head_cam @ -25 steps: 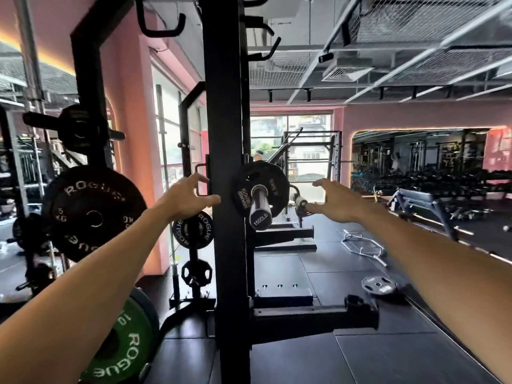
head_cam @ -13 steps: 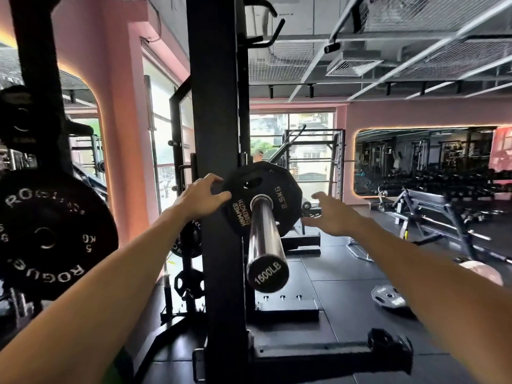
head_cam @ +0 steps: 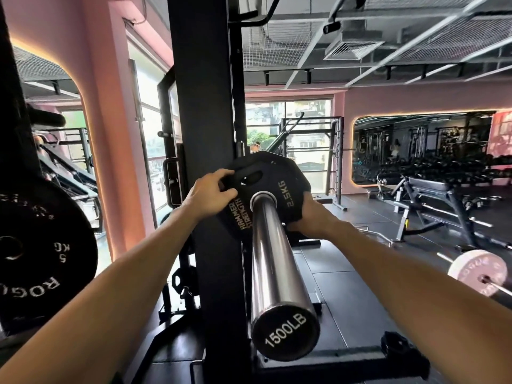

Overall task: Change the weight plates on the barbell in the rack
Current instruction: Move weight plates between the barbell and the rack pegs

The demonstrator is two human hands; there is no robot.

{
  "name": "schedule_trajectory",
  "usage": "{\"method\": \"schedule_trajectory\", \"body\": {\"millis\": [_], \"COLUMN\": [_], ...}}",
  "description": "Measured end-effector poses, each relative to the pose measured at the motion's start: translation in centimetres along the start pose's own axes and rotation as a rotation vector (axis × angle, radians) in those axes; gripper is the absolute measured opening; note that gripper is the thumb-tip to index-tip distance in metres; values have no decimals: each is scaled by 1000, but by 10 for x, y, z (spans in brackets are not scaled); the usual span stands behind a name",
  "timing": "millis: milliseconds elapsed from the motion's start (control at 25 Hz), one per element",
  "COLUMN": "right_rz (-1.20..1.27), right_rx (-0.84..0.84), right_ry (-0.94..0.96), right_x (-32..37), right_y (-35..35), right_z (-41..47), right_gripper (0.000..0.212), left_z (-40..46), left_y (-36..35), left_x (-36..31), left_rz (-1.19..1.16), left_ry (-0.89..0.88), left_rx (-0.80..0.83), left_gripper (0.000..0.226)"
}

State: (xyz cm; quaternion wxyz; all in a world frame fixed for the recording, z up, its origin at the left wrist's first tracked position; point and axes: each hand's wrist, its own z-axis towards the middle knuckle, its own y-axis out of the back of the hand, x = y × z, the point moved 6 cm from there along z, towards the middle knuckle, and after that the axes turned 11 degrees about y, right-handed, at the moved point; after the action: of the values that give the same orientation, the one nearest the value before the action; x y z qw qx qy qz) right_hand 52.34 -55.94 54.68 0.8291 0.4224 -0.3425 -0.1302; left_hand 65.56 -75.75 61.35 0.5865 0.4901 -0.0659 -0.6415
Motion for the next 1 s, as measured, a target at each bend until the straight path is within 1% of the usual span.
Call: {"method": "schedule_trajectory", "body": {"millis": [160,240,360,440,560,680,760,880,1000], "right_rz": [-22,-47,-94,-124,-201,-249,-229,-194,-226], "right_rx": [-56,-75,-68,-78,-111,-195,-236,-245,-217], "right_ry": [36,57,65,80,96,95,94,75,29], "right_x": [5,8,13,17,20,19,19,20,20], "right_y": [8,12,17,19,20,21,19,18,19], "right_z": [5,7,11,16,23,28,31,32,26], "right_gripper": [84,90,104,104,93,74,67,64,48], "left_z": [-5,-8,-7,-3,7,15,17,16,13], "left_y": [-6,-8,-8,-8,-10,-16,-22,-28,-25], "left_x": [14,21,25,19,5,-1,-2,-3,-4], "left_rz": [-41,-33,53,65,52,132,207,243,305], "left_ry": [7,15,37,41,27,40,29,19,36], "left_rx": [0,12,24,21,7,-26,-44,-66,-38], "left_gripper": [48,43,36,40,54,45,42,43,47]}}
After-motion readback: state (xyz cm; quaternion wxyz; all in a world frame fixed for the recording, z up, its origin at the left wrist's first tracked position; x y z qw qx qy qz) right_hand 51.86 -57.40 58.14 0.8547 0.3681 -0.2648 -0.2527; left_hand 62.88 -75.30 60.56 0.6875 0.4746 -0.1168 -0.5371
